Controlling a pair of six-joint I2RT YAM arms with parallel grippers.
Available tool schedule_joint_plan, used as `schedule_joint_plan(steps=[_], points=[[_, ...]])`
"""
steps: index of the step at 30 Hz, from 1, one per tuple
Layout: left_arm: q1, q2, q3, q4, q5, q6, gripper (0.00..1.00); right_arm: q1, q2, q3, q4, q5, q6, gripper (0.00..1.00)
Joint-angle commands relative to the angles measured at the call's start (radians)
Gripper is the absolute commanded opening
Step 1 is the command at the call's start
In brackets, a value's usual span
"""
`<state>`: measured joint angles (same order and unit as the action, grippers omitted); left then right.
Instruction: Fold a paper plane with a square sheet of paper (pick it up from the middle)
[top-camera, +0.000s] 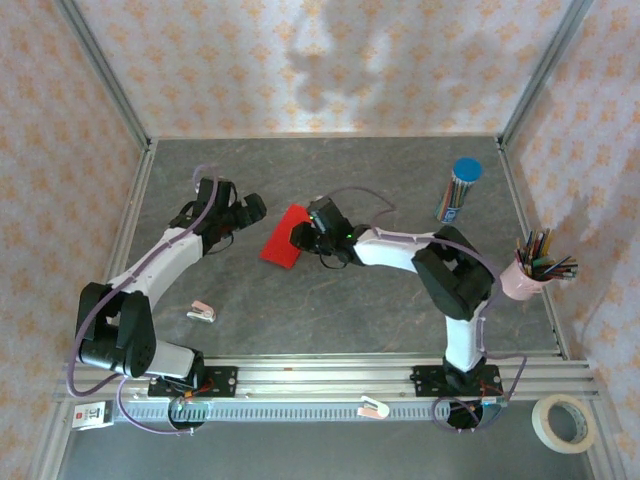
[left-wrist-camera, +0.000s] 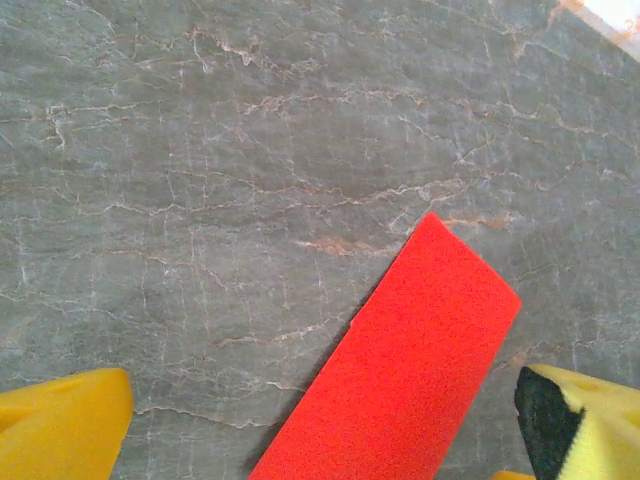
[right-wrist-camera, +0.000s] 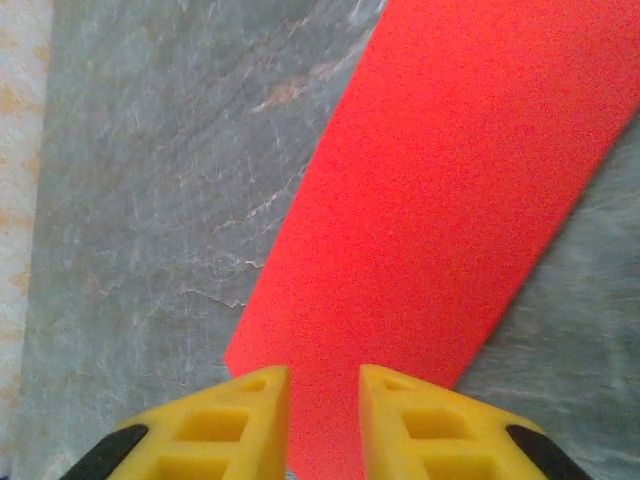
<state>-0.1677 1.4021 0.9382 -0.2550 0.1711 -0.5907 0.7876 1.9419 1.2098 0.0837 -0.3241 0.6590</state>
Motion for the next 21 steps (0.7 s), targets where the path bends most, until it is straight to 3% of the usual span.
schedule_joint_plan(steps=[1, 9, 21], points=[[0.014, -0.017, -0.018, 0.033, -0.017, -0.025, 0.99, 0.020, 0.062, 0.086, -0.102, -0.011, -0.040, 0.22], [0.019, 0.004, -0.027, 0.043, 0.014, -0.038, 0.99, 0.034, 0.189, 0.234, -0.224, -0.030, -0.082, 0.12], [0.020, 0.028, -0.022, 0.047, 0.062, -0.034, 0.99, 0.036, 0.212, 0.248, -0.388, 0.032, -0.190, 0.09]])
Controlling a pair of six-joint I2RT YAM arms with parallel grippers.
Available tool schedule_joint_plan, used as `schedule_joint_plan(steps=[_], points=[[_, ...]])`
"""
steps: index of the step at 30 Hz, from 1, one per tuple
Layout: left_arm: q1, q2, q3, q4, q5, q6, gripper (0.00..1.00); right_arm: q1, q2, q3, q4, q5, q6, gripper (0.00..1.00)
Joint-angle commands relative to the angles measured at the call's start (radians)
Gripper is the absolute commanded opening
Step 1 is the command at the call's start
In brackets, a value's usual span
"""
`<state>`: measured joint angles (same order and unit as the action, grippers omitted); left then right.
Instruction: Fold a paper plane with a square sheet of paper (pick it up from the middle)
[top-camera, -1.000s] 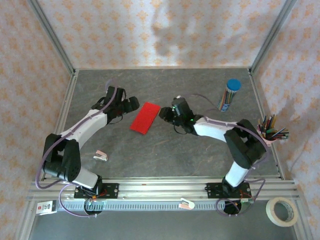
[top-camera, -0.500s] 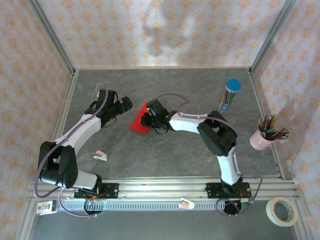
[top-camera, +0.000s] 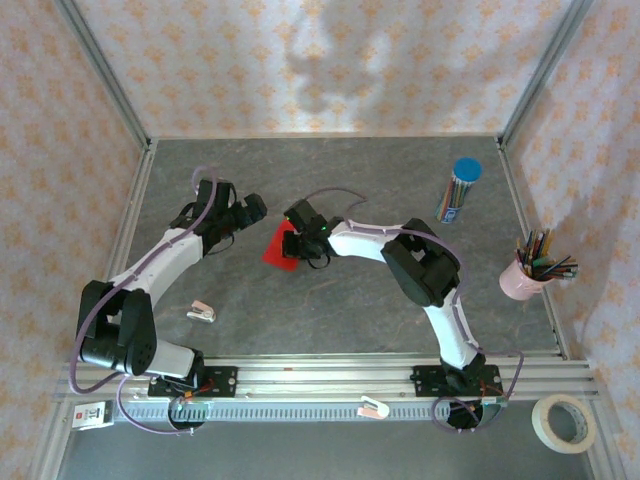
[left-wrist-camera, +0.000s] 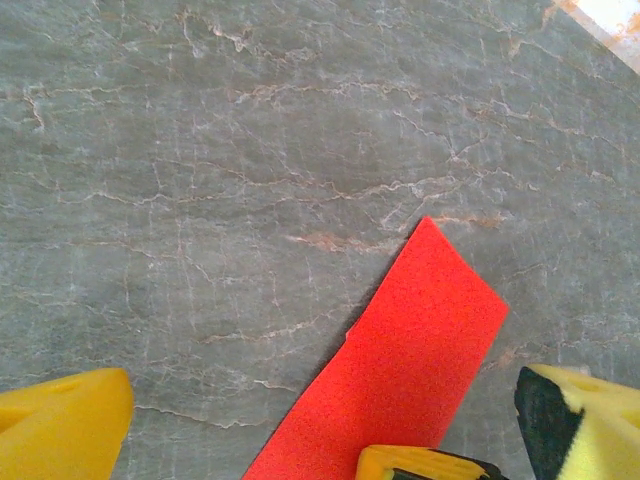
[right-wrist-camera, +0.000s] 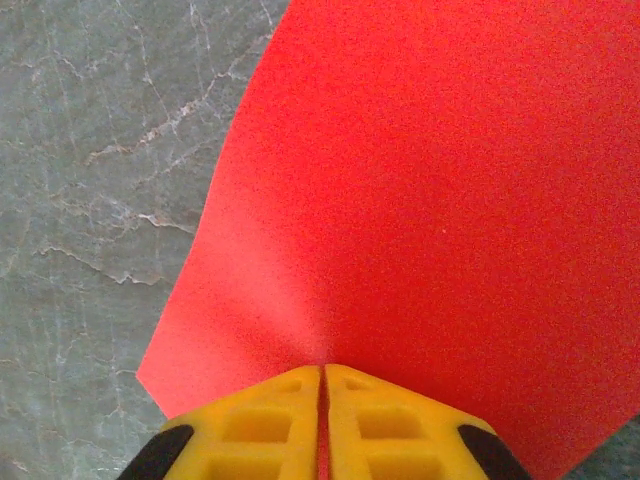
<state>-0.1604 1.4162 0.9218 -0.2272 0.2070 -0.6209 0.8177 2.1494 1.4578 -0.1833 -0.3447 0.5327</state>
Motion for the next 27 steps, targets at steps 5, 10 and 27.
schedule_joint_plan(steps=[5, 10, 27], points=[[0.013, 0.020, -0.007, 0.031, 0.055, 0.005, 0.99, -0.006, -0.074, -0.103, -0.168, 0.087, -0.183, 0.11], [0.013, 0.023, -0.032, 0.091, 0.125, 0.005, 0.99, -0.017, -0.228, -0.234, -0.130, 0.123, -0.288, 0.12], [0.010, 0.104, -0.108, 0.230, 0.416, -0.058, 0.96, -0.094, -0.387, -0.456, 0.189, 0.080, 0.309, 0.18]])
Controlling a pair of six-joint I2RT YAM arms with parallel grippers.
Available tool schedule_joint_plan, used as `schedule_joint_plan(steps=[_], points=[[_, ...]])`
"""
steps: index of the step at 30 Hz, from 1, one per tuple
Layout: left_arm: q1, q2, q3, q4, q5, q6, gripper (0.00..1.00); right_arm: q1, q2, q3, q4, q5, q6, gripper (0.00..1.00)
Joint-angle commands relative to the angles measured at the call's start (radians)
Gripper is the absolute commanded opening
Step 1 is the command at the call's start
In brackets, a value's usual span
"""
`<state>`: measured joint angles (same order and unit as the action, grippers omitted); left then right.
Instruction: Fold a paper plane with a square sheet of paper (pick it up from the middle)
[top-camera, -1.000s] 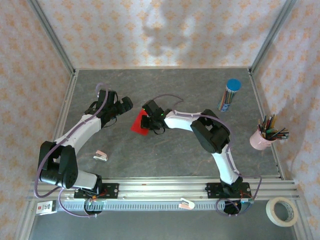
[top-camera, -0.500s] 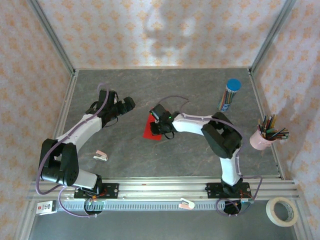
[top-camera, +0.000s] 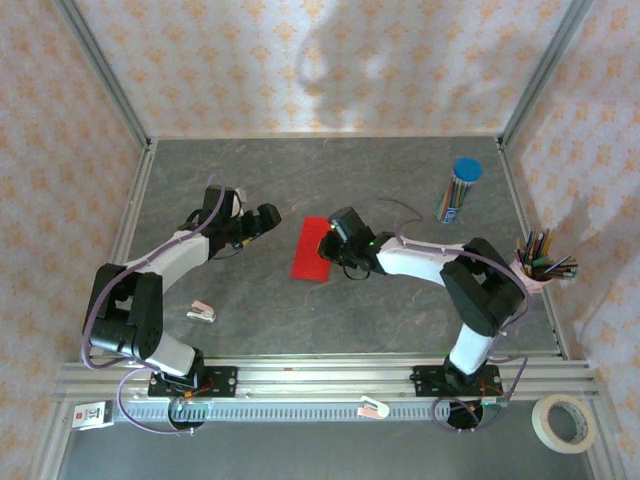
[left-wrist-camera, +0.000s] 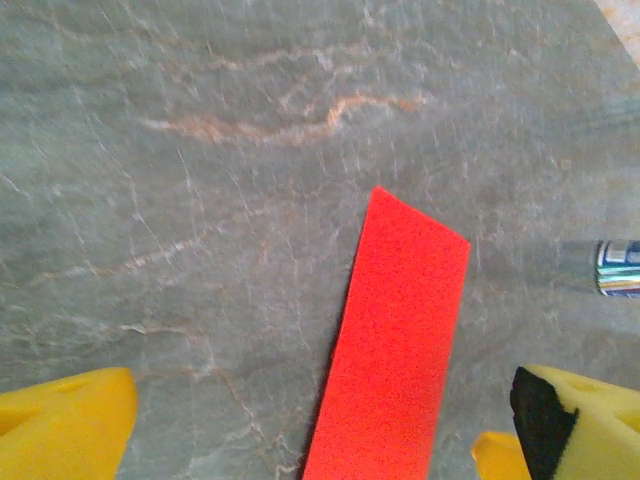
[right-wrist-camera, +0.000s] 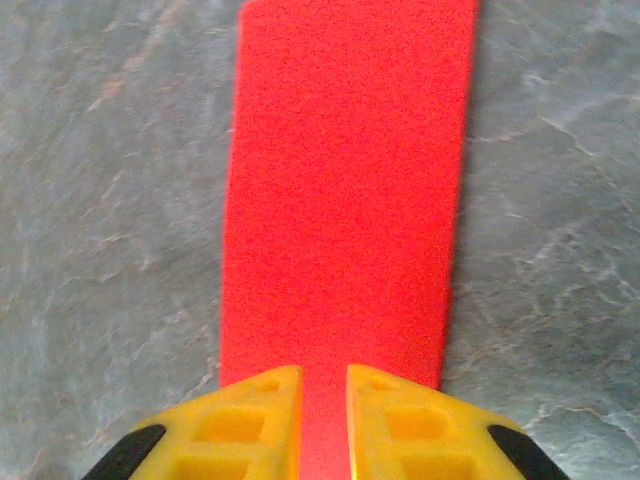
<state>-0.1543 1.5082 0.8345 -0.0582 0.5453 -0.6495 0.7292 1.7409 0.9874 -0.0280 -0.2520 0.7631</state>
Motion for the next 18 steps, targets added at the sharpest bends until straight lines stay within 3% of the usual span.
schedule_joint_plan(steps=[1, 12, 18], points=[[0.004, 0.014, -0.030, 0.073, 0.099, -0.035, 0.95, -0.011, 0.031, 0.019, 0.032, -0.020, 0.080, 0.17], [-0.053, 0.078, -0.048, 0.077, 0.174, -0.037, 0.85, -0.027, 0.121, 0.028, 0.020, -0.037, 0.082, 0.14], [-0.103, 0.103, -0.055, 0.039, 0.183, -0.025, 0.74, -0.031, 0.169, 0.042, -0.040, -0.043, 0.018, 0.14]])
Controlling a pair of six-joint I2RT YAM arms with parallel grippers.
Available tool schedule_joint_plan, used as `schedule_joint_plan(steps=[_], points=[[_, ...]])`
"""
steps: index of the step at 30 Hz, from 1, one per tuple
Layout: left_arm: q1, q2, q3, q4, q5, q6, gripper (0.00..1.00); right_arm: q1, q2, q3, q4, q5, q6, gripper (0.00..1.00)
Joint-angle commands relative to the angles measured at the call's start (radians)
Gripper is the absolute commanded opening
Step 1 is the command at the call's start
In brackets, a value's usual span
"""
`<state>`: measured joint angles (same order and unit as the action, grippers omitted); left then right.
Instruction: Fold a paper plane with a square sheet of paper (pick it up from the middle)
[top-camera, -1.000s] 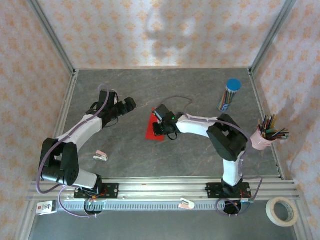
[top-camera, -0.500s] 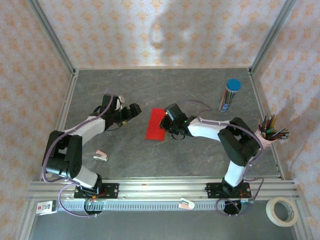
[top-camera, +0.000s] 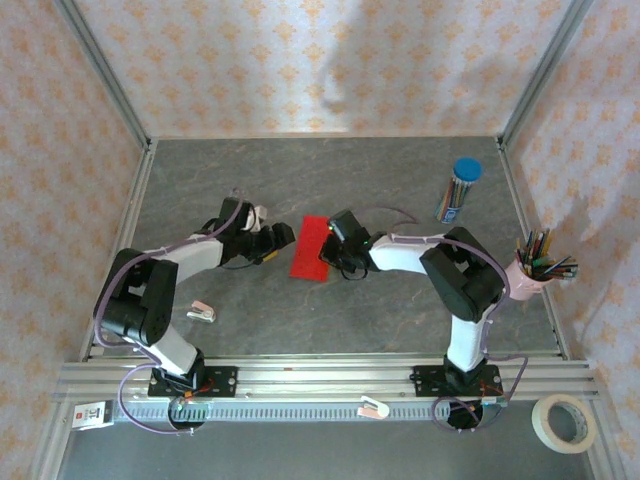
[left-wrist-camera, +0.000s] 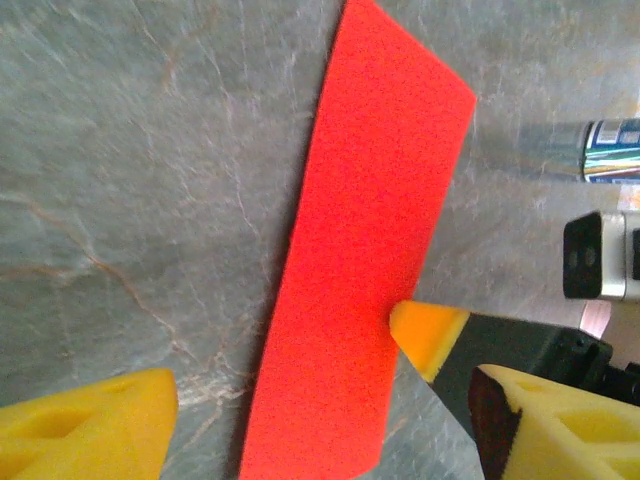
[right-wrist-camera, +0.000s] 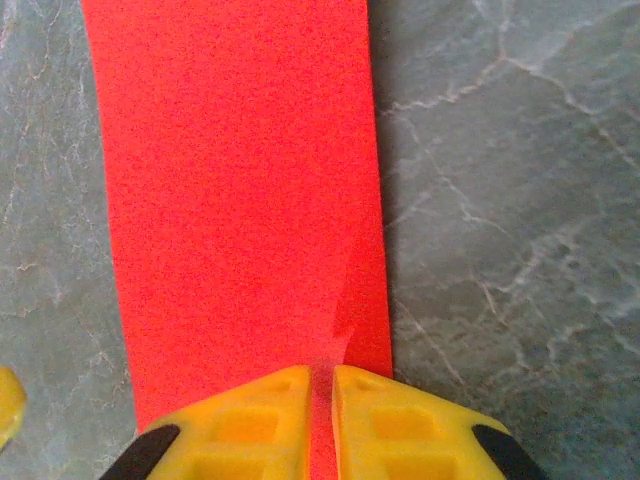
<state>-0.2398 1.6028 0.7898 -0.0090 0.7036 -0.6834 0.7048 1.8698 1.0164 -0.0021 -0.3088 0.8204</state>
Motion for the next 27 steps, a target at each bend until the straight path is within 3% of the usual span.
schedule_joint_plan(steps=[1, 7, 15, 27], points=[[-0.025, 0.012, -0.013, -0.022, 0.024, 0.015, 0.71, -0.008, 0.044, 0.013, -0.071, 0.013, -0.050, 0.15], [-0.057, 0.018, -0.043, -0.065, 0.001, 0.027, 0.54, -0.013, 0.049, 0.010, -0.087, 0.005, -0.083, 0.15], [-0.093, 0.023, -0.079, -0.074, -0.036, 0.017, 0.47, -0.014, 0.055, 0.004, -0.082, -0.004, -0.084, 0.14], [-0.093, 0.055, -0.063, 0.010, 0.048, -0.011, 0.38, -0.014, 0.057, -0.004, -0.073, -0.005, -0.070, 0.13]])
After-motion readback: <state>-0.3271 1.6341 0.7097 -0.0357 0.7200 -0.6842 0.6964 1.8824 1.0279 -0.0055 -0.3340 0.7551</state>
